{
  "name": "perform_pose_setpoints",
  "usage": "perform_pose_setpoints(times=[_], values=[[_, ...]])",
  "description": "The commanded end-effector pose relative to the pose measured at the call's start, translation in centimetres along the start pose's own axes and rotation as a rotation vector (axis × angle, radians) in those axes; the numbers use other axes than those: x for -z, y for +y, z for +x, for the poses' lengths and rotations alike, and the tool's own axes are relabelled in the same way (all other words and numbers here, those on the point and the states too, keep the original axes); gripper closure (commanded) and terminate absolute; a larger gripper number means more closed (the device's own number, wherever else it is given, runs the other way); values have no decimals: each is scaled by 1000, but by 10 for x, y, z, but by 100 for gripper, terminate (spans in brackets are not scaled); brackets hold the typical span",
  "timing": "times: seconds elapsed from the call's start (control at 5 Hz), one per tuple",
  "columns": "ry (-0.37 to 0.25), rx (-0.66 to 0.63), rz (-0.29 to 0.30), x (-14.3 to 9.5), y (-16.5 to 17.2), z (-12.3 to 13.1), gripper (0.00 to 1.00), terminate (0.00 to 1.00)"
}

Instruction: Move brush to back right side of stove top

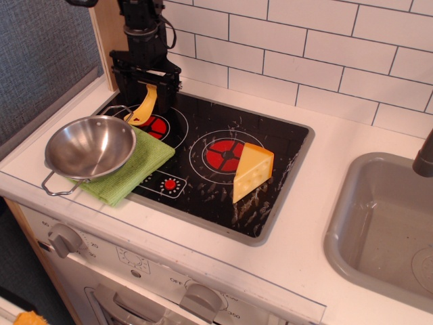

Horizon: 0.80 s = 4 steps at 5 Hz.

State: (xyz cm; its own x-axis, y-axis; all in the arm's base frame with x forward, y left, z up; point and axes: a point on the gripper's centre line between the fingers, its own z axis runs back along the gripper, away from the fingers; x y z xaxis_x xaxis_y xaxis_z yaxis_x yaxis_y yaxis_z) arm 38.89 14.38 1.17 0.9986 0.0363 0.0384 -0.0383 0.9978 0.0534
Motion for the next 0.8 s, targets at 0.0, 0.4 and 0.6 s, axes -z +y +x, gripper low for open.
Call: perform_pose_setpoints(times=[0.0, 0.4, 0.6], values=[[-51, -57, -23, -9, 12, -6, 100, 0], [-153, -43, -5, -51, 5, -3, 100, 0], [-232, 20, -48, -90, -31, 12, 100, 0]])
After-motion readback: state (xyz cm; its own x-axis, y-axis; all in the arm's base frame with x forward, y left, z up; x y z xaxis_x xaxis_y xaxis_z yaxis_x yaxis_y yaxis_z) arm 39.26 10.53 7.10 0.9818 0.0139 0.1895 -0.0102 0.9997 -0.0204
